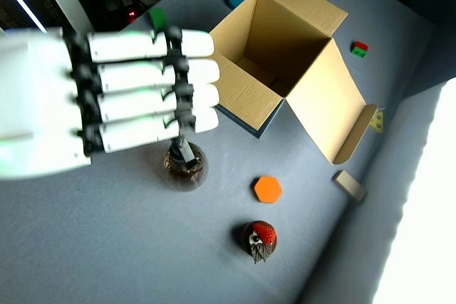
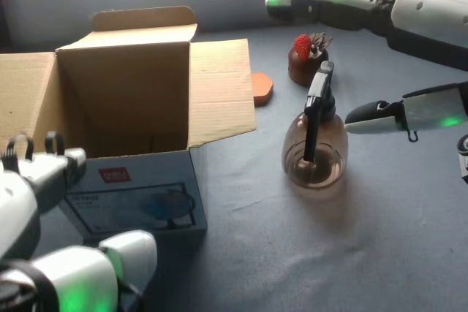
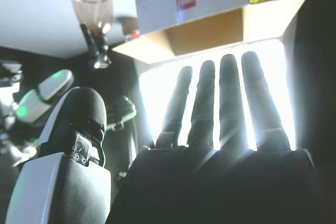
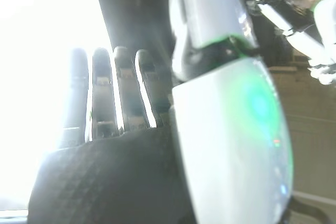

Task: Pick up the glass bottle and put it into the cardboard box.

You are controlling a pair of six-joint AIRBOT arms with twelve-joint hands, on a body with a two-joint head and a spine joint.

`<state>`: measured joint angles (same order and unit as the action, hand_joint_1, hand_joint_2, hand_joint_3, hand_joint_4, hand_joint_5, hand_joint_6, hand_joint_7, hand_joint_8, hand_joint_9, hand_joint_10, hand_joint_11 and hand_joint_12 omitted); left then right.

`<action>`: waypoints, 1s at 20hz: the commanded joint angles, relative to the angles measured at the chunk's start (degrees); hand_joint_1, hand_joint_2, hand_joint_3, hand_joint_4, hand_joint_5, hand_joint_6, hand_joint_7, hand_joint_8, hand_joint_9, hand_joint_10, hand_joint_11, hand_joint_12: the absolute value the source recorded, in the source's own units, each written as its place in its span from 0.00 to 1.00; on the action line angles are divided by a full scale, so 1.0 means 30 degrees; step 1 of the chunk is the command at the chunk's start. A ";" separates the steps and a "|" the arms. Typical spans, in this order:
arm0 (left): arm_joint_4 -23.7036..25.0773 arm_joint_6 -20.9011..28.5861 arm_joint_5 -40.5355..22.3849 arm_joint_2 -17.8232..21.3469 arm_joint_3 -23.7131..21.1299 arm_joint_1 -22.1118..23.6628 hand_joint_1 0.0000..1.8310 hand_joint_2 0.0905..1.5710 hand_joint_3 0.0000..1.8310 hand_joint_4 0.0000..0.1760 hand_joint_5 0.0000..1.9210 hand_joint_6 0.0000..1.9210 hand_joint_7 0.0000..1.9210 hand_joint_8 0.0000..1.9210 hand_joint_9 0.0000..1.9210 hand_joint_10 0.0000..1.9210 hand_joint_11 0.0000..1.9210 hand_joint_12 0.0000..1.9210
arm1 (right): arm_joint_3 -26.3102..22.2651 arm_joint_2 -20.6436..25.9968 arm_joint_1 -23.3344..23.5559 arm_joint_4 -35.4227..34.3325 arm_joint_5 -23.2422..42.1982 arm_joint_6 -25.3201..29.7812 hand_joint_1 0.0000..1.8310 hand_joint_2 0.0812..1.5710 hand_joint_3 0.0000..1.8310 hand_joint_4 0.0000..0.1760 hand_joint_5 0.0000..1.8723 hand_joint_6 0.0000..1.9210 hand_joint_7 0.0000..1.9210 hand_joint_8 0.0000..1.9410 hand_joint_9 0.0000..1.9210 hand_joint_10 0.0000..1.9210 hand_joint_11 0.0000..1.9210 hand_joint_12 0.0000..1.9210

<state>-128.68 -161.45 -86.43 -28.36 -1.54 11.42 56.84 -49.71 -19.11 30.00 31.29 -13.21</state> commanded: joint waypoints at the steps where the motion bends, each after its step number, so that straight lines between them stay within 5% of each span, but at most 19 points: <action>1: 0.1471 0.0423 0.0278 0.0032 -0.0189 -0.0130 0.00 0.77 0.00 0.00 0.03 0.00 0.04 0.00 0.06 0.00 0.00 0.22 | 0.0200 -0.0027 0.0334 -0.0443 0.1834 0.0378 0.66 0.62 0.02 0.00 0.02 0.08 0.06 0.00 0.00 0.17 0.00 0.13; 5: 0.2018 0.2776 0.0881 0.0030 -0.0653 -0.2682 0.00 0.77 0.00 0.00 0.04 0.00 0.05 0.00 0.06 0.00 0.00 0.23 | 0.1676 -0.0509 0.0802 0.3203 0.1247 0.5120 0.66 0.61 0.02 0.00 0.02 0.08 0.06 0.00 0.00 0.17 0.00 0.11; 10: 0.3792 0.4549 0.2339 -0.0056 -0.0535 -0.5592 0.00 0.77 0.00 0.00 0.03 0.00 0.04 0.00 0.06 0.00 0.00 0.23 | 0.2591 -0.0593 0.1276 0.6880 0.1129 0.8845 0.67 0.61 0.02 0.00 0.03 0.08 0.06 0.00 0.00 0.16 0.00 0.10; 20: 0.6221 0.7117 0.2877 -0.3469 0.0571 -0.9028 0.00 0.77 0.00 0.00 0.03 0.00 0.04 0.00 0.06 0.00 0.00 0.23 | 0.4323 -0.1590 0.0879 0.7560 0.0995 0.9595 0.67 0.62 0.02 0.00 0.02 0.07 0.06 0.00 0.00 0.15 0.00 0.09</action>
<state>-115.04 -140.38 -76.79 -39.16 0.08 -16.05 69.82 -55.00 -17.06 55.66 30.15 15.27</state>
